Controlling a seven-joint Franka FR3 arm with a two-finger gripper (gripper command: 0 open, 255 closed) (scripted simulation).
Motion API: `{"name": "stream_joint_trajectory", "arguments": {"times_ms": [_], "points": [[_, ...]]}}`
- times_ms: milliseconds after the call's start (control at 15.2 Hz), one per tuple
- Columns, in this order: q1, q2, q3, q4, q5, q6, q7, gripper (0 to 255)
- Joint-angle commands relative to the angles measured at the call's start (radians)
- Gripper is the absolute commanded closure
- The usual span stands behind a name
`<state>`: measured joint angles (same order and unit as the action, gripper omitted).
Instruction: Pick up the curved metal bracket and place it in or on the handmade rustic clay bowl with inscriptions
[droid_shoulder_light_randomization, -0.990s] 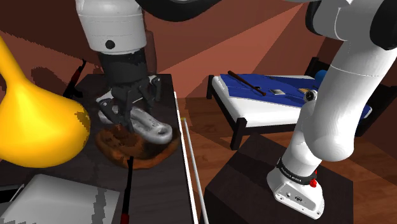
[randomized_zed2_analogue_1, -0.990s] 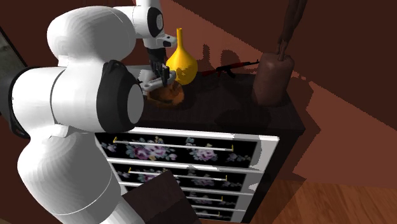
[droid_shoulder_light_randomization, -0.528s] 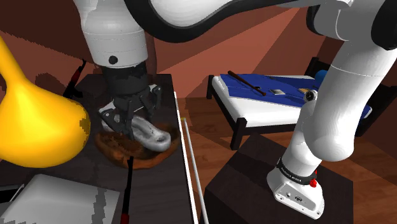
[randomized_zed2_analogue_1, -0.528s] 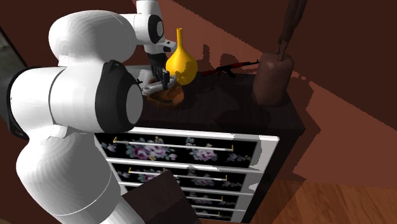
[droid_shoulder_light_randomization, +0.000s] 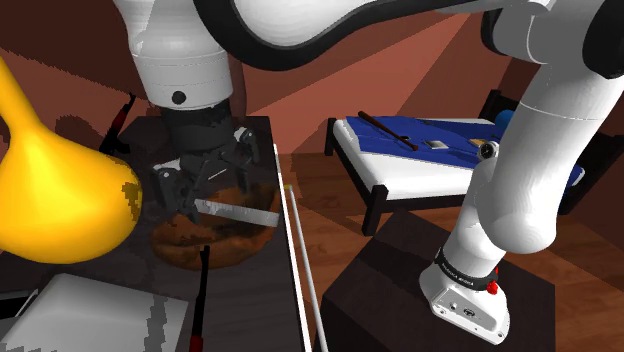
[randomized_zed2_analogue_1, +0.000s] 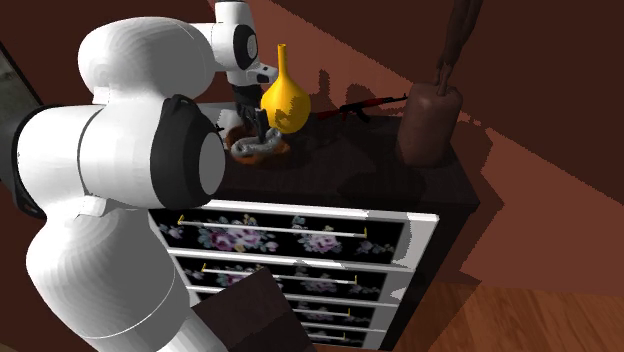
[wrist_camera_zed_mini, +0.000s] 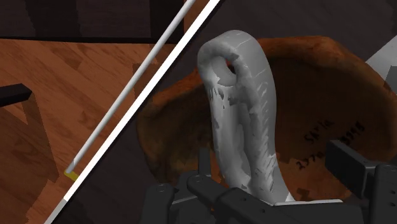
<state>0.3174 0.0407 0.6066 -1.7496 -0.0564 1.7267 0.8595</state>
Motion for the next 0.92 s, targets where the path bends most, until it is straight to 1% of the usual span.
{"name": "stream_joint_trajectory", "arguments": {"times_ms": [0,66,330,858], "points": [[0.000,0.000,0.000,0.000,0.000,0.000,0.000,0],[0.000,0.000,0.000,0.000,0.000,0.000,0.000,0],[0.009,0.024,0.006,0.152,-0.012,-0.133,0.008,0],[0.009,0.024,0.006,0.152,-0.012,-0.133,0.008,0]]}}
